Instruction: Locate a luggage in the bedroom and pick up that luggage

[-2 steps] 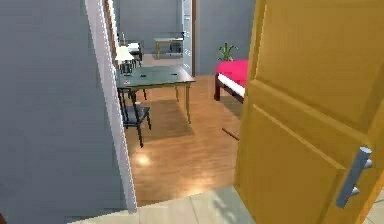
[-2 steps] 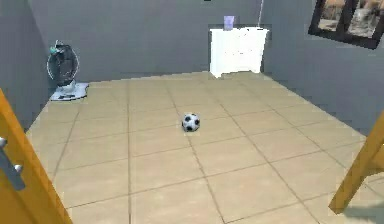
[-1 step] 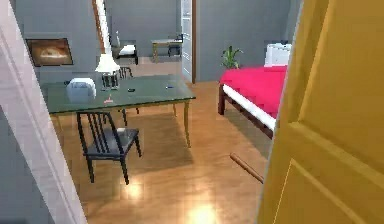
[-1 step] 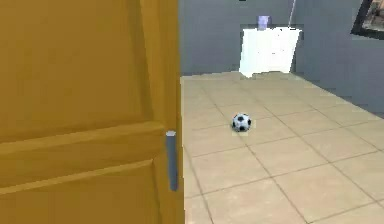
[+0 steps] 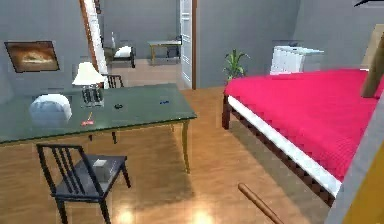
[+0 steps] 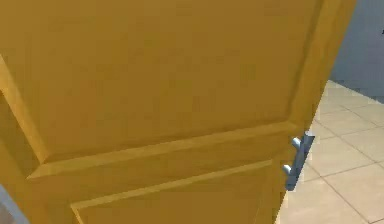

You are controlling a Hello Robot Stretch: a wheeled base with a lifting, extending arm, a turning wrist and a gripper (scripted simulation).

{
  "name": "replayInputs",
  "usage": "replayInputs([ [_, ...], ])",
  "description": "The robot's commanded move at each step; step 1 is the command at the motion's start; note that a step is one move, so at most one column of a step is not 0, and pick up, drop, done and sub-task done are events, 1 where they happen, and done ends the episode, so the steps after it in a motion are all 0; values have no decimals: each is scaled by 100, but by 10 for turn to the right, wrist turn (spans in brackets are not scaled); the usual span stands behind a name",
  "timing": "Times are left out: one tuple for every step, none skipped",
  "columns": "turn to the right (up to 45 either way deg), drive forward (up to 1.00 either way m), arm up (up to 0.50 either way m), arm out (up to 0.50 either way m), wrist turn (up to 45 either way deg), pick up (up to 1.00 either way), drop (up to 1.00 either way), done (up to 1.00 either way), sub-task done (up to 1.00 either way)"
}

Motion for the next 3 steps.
replayInputs([
  [-330, 0, 0, 0, 0, 0, 0, 0, 0],
  [0, 80, 0, 0, 0, 0, 0, 0, 0],
  [-450, 0, 0, 0, 0, 0, 0, 0, 0],
])
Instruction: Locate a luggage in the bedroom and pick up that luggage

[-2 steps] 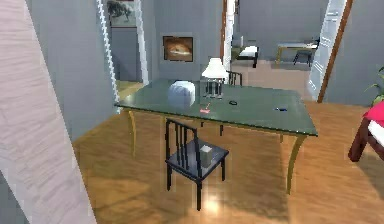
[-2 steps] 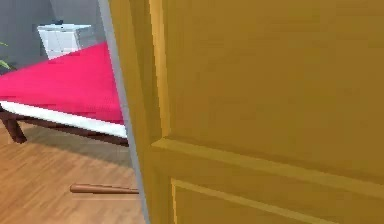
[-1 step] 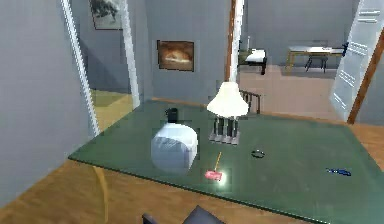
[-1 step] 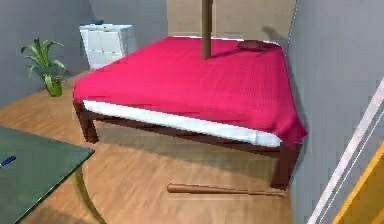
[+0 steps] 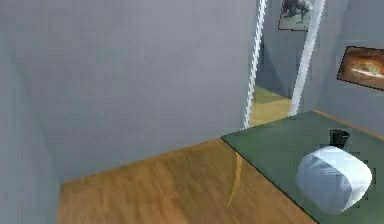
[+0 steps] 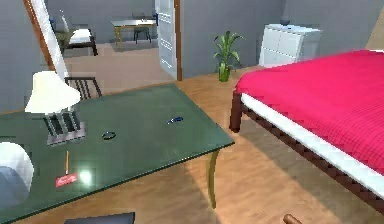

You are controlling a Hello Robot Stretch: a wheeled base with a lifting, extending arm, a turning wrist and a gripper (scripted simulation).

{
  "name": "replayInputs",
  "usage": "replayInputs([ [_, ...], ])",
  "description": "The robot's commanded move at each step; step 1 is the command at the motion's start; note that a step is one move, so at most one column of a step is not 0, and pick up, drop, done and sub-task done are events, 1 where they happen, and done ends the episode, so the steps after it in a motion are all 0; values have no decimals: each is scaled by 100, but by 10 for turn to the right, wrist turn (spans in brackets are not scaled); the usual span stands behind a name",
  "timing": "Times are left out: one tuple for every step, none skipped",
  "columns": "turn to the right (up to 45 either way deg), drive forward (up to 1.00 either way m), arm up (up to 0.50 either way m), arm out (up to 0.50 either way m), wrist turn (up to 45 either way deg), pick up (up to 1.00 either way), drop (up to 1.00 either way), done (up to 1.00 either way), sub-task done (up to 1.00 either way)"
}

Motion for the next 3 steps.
replayInputs([
  [-210, 0, 0, 0, 0, 0, 0, 0, 0],
  [0, 30, 0, 0, 0, 0, 0, 0, 0],
  [120, 0, 0, 0, 0, 0, 0, 0, 0],
])
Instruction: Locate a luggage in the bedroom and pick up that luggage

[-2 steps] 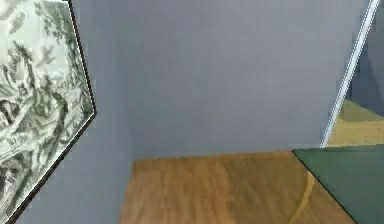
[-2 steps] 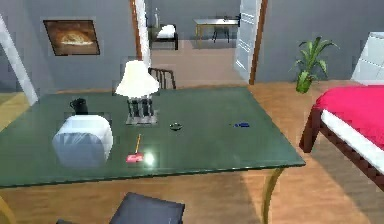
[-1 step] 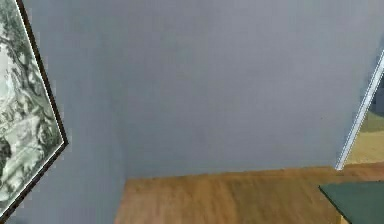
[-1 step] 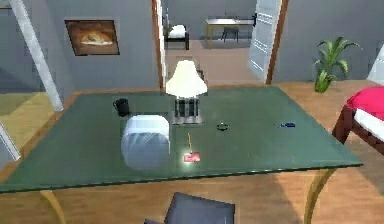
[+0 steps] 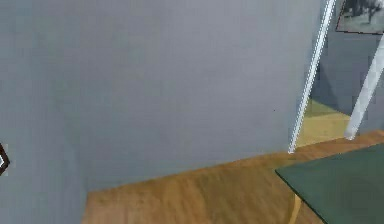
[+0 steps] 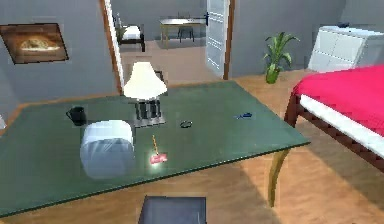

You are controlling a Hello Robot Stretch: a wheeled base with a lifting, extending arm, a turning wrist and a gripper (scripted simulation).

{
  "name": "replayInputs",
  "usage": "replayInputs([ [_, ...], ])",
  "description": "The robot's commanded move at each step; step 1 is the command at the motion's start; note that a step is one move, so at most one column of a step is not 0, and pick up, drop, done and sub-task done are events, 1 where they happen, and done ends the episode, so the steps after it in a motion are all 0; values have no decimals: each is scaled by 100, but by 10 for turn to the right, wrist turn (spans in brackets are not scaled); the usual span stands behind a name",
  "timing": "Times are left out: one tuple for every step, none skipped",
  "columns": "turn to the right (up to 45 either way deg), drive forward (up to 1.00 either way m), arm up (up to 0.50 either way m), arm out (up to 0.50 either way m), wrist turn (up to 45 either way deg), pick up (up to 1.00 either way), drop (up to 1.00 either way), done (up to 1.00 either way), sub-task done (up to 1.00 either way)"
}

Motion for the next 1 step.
replayInputs([
  [0, 100, 0, 0, 0, 0, 0, 0, 0],
])
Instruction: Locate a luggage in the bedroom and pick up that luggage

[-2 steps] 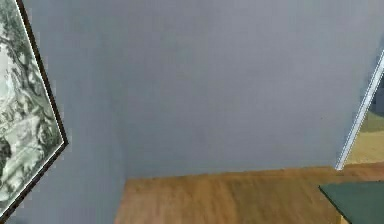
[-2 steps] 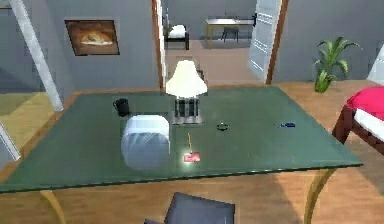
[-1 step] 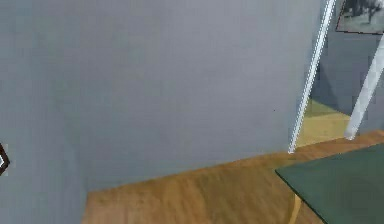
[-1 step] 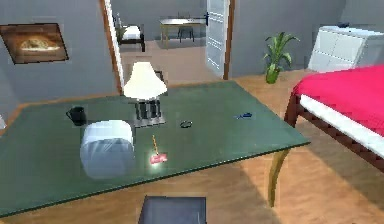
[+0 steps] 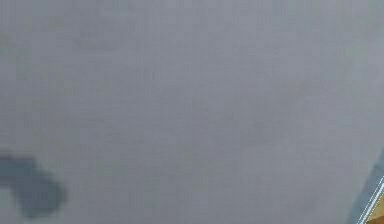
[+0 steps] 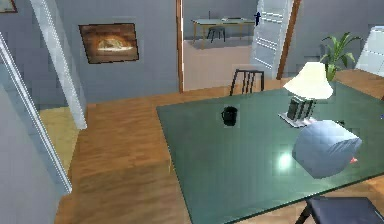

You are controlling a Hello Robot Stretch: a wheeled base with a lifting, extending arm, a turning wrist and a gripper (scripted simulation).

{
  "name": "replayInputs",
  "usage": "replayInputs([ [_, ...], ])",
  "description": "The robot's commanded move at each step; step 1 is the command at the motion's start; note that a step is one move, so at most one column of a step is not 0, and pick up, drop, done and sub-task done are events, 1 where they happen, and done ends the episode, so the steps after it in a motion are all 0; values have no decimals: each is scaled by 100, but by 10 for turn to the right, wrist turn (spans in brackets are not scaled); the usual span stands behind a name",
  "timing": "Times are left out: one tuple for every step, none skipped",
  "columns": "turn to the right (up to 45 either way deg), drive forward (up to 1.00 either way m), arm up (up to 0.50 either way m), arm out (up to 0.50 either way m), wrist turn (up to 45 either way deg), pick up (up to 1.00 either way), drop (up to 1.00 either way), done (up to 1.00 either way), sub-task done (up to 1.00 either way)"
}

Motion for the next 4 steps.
replayInputs([
  [90, 0, 0, 0, 0, 0, 0, 0, 0],
  [0, 30, 0, 0, 0, 0, 0, 0, 0],
  [450, 0, 0, 0, 0, 0, 0, 0, 0],
  [180, 0, 0, 0, 0, 0, 0, 0, 0],
])
